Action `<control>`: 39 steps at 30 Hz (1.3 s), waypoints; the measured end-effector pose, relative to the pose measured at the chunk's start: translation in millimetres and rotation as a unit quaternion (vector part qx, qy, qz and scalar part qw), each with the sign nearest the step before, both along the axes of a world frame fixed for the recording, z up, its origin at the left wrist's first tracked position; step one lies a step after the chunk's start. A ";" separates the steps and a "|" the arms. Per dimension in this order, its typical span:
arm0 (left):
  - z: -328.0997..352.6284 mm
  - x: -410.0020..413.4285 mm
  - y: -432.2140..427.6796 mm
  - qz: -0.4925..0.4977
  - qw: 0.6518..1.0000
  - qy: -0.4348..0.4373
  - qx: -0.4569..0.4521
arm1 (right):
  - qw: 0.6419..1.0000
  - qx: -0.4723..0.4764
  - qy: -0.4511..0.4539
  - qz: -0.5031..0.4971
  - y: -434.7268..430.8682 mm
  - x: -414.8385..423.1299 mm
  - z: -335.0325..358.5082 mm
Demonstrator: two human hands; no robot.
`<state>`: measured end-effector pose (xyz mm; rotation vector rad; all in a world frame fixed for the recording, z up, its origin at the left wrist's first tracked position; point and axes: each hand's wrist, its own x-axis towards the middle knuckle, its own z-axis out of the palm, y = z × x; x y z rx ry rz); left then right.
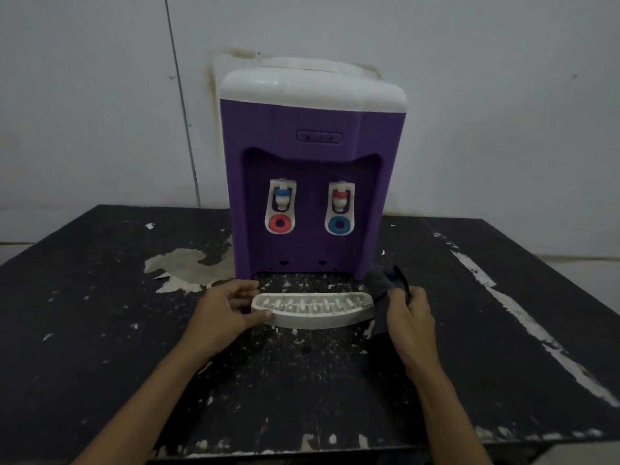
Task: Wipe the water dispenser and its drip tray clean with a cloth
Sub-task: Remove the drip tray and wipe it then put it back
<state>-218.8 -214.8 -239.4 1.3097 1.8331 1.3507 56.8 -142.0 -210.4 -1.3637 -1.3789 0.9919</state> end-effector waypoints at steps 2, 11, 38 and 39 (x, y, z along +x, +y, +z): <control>-1.0 -1.0 -8.8 -0.033 0.999 0.011 -0.018 | 1.000 -0.004 -0.003 0.001 -4.2 9.2 -1.4; 0.3 3.0 -21.6 -0.110 0.990 0.088 -0.028 | 0.999 -0.028 0.032 0.020 -12.2 22.0 -9.2; 3.4 -26.4 -11.0 -0.168 0.969 0.158 -0.093 | 0.999 0.048 -0.014 0.009 -18.9 19.8 -28.3; 4.4 -27.2 -12.0 -0.178 0.964 0.173 -0.099 | 0.998 0.052 -0.025 0.005 -19.2 18.1 -28.5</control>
